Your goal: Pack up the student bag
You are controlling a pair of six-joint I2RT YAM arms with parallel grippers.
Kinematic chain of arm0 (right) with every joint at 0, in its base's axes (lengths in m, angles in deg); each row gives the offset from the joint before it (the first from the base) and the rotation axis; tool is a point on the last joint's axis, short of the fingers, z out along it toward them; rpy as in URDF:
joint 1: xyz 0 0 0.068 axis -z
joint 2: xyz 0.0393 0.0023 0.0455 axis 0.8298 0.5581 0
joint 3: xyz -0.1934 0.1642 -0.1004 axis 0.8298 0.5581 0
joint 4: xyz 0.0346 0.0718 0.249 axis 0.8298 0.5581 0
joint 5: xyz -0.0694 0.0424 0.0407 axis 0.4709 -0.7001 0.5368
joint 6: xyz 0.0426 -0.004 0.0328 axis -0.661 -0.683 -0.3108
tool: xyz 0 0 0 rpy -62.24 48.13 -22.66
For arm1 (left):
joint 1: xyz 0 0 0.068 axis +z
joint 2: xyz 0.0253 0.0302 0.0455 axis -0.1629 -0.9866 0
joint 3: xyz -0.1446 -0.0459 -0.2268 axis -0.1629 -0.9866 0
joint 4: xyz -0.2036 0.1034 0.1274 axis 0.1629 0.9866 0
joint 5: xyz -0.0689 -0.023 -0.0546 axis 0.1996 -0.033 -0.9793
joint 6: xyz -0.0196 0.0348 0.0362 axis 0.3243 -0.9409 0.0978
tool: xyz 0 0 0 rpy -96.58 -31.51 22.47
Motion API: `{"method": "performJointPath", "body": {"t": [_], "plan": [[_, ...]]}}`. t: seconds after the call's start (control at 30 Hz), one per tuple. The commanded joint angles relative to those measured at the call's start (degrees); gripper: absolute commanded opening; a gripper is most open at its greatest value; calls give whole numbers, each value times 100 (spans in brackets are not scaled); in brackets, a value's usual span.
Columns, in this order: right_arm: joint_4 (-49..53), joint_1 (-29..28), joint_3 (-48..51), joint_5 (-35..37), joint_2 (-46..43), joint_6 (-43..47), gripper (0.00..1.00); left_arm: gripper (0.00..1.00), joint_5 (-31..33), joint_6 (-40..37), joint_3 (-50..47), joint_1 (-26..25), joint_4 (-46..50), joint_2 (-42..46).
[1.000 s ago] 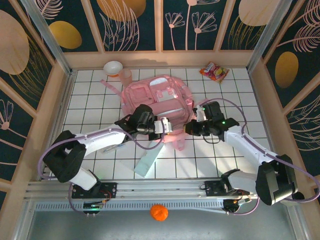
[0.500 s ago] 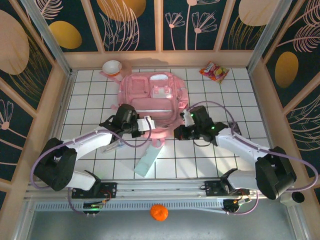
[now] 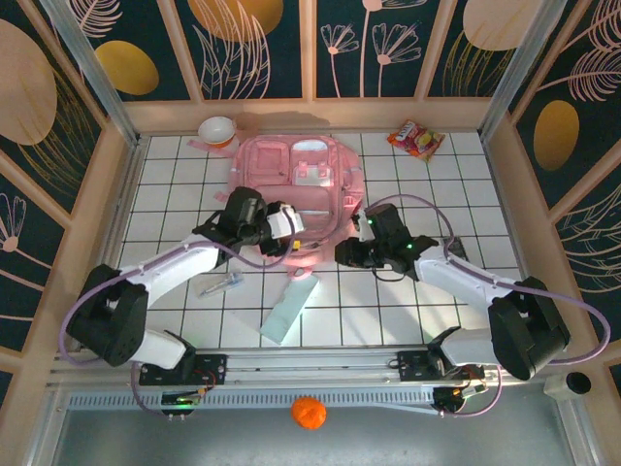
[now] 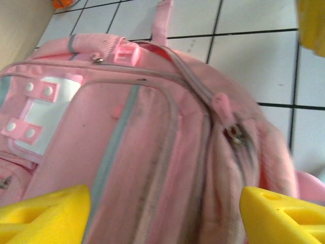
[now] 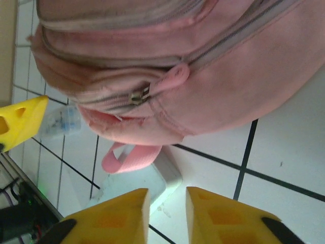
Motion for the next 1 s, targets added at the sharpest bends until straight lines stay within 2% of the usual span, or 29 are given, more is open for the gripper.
{"method": "performJointPath", "body": {"t": [0.0,0.07,0.17,0.23,0.53,0.63,0.67,0.7,0.77,0.8,0.9,0.97], "plan": [[-101,62,-181,-9,43,-45,29,79,398,14,365,-7,156,-354],[-135,57,-166,17,52,-59,31,81,505,-220,426,-11,125,-479],[-157,58,-134,28,60,-72,33,84,162,-785,883,-10,755,-771],[-120,57,-134,58,54,-63,34,84,150,-936,1136,-9,1008,-1007],[19,72,-141,204,-70,7,35,85,600,-1358,1642,-10,1207,-1820],[18,93,-137,213,-88,20,36,82,772,-1381,1700,-8,1090,-2019],[15,105,-137,205,-89,25,36,77,840,-1376,1693,-9,1028,-2074],[9,130,-122,192,-80,34,36,67,875,-1385,1718,-12,1031,-2112],[-15,213,-121,140,-55,9,36,39,795,-1205,1768,-12,1052,-2058],[-41,231,-117,105,-44,-8,36,28,661,-1078,1732,-10,974,-1934],[-276,464,-76,-67,-11,-28,36,6,176,-778,1334,-8,422,-1435],[-477,603,-108,-209,84,13,37,0,-76,-623,1064,-11,32,-1037]]}}
